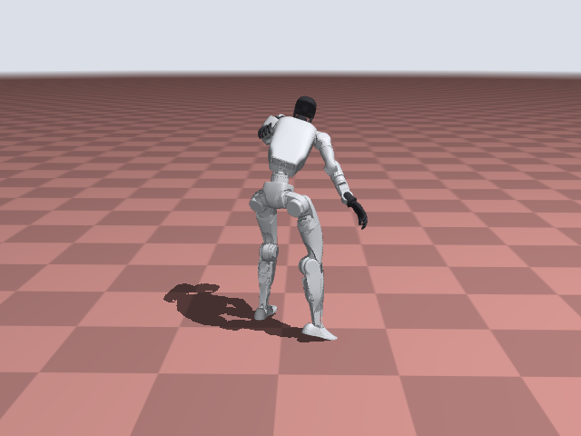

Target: Upper body actions

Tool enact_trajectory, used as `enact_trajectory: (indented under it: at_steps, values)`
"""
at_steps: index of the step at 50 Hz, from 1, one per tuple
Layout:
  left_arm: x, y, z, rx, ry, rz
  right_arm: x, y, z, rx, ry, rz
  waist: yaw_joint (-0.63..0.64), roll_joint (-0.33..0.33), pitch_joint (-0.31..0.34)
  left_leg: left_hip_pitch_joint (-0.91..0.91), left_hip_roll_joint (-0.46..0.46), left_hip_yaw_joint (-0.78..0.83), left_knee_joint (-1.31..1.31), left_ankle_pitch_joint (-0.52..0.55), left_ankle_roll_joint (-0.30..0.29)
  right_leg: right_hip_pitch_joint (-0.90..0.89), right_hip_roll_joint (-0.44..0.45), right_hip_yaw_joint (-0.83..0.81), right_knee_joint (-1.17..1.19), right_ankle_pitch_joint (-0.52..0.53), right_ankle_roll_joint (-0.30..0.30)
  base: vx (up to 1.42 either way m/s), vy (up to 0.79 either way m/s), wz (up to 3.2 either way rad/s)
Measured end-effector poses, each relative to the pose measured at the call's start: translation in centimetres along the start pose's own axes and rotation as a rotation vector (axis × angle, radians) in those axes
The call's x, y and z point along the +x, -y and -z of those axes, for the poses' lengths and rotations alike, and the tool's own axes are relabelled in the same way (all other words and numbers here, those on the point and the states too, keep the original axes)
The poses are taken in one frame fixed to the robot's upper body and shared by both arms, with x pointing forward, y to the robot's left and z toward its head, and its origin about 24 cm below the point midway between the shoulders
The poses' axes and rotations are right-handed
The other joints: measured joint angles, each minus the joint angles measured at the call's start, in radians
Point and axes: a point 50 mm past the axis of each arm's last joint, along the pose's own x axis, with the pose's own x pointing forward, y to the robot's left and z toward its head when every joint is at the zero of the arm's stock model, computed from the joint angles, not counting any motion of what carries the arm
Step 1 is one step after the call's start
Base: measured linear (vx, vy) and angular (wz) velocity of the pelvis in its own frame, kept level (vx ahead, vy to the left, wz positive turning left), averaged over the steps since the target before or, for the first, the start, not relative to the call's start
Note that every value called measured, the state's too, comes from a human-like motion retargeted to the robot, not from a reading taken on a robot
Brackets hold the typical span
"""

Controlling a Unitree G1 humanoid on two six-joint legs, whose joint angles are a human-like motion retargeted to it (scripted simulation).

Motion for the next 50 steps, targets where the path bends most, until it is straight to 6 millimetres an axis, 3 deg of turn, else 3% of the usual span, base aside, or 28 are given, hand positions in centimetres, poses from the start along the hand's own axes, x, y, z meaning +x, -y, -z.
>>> enact_trajectory:
  at_steps: [2, 3, 10, 13, 15, 17, 20, 23, 25, 28, 36, 43, 50]
  values:
    - [0.0, -0.2, 0.0, -0.026, -0.016, 0.023, -0.2, -0.9, -0.2, -0.021, 0.011, -0.019, -0.073, -0.046, 0.0, 0.093, 0.047, 0.064, 0.0, -0.029, 0.005, 0.038, 0.039, -0.014, 0.031, -0.052, -0.058, 0.1, 0.7, -1.93]
    - [-0.1, -0.3, 0.0, -0.049, -0.021, 0.027, -0.4, -1.6, -0.4, -0.035, 0.027, -0.049, -0.121, -0.079, 0.0, 0.147, 0.056, 0.091, -0.009, -0.039, 0.007, 0.067, 0.064, -0.007, 0.038, -0.087, -0.055, 0.27, 0.66, -1.32]
    - [-0.3, -1.3, 0.0, -0.087, 0.034, 0.11, -2.1, -6.2, -4.6, -0.149, 0.206, -0.279, -0.439, -0.207, -0.003, 0.465, 0.006, 0.191, -0.122, -0.059, 0.031, 0.222, 0.256, 0.234, 0.096, -0.27, 0.111, 0.34, 0.22, -0.33]
    - [-0.2, -1.6, -0.4, -0.016, 0.053, 0.138, -3.6, -9.0, -4.7, -0.206, 0.219, -0.363, -0.529, -0.265, -0.044, 0.584, -0.054, 0.221, -0.2, -0.046, 0.047, 0.316, 0.301, 0.366, 0.061, -0.332, 0.121, 0.53, -0.13, -0.06]
    - [-0.2, -1.7, -0.6, 0.025, 0.051, 0.15, -4.5, -10.8, -3.9, -0.233, 0.207, -0.422, -0.566, -0.286, -0.087, 0.641, -0.089, 0.244, -0.246, -0.035, 0.053, 0.368, 0.315, 0.393, 0.037, -0.353, 0.086, 0.47, -0.07, -0.33]
    - [-0.1, -2.0, -0.9, 0.072, 0.031, 0.198, -5.9, -12.9, -3.2, -0.278, 0.202, -0.497, -0.593, -0.291, -0.122, 0.709, -0.118, 0.275, -0.309, -0.019, 0.047, 0.413, 0.317, 0.365, -0.003, -0.39, -0.008, 0.38, -0.07, -0.6]
    - [0.1, -2.0, -1.2, 0.128, 0.018, 0.269, -7.1, -14.6, -0.2, -0.332, 0.129, -0.577, -0.607, -0.3, -0.182, 0.766, -0.168, 0.302, -0.354, -0.017, 0.036, 0.45, 0.285, 0.399, -0.042, -0.377, 0.017, 0.39, 0.06, -0.39]
    - [0.4, -2.2, -1.6, 0.214, 0.0, 0.351, -8.7, -16.0, 2.7, -0.391, 0.029, -0.67, -0.578, -0.258, -0.226, 0.795, -0.176, 0.322, -0.395, -0.008, 0.029, 0.467, 0.248, 0.369, -0.077, -0.353, 0.051, 0.27, 0.05, -0.31]
    - [0.5, -2.1, -1.9, 0.283, 0.0, 0.396, -9.3, -16.4, 4.3, -0.417, -0.025, -0.701, -0.572, -0.244, -0.247, 0.803, -0.189, 0.322, -0.411, -0.001, 0.034, 0.481, 0.259, 0.377, -0.094, -0.352, 0.036, 0.15, 0.0, -0.06]
    - [0.5, -1.9, -2.2, 0.414, 0.001, 0.466, -10.3, -17.4, 4.7, -0.482, -0.032, -0.743, -0.595, -0.217, -0.273, 0.813, -0.185, 0.313, -0.428, 0.008, 0.029, 0.493, 0.268, 0.413, -0.107, -0.353, 0.029, 0.12, -0.07, 0.12]
    - [0.6, -2.5, -3.0, 0.672, 0.108, 0.384, -10.6, -17.8, 3.9, -0.757, 0.07, -0.752, -0.609, -0.183, -0.323, 0.828, -0.195, 0.266, -0.459, 0.029, 0.031, 0.522, 0.274, 0.368, -0.116, -0.372, 0.014, 0.11, -0.06, 0.29]
    - [0.6, -2.5, -3.1, 0.685, 0.129, 0.346, -10.4, -17.9, 2.6, -0.834, 0.129, -0.728, -0.533, -0.199, -0.374, 0.838, -0.208, 0.255, -0.467, 0.033, 0.022, 0.524, 0.263, 0.354, -0.117, -0.376, 0.0, 0.05, -0.09, 0.08]
    - [0.8, -1.9, -2.8, 0.625, 0.044, 0.386, -11.7, -19.5, -0.3, -0.83, 0.224, -0.801, -0.49, -0.22, -0.39, 0.836, -0.201, 0.267, -0.468, 0.035, 0.011, 0.516, 0.268, 0.365, -0.117, -0.374, -0.011, 0.02, -0.11, -0.08]
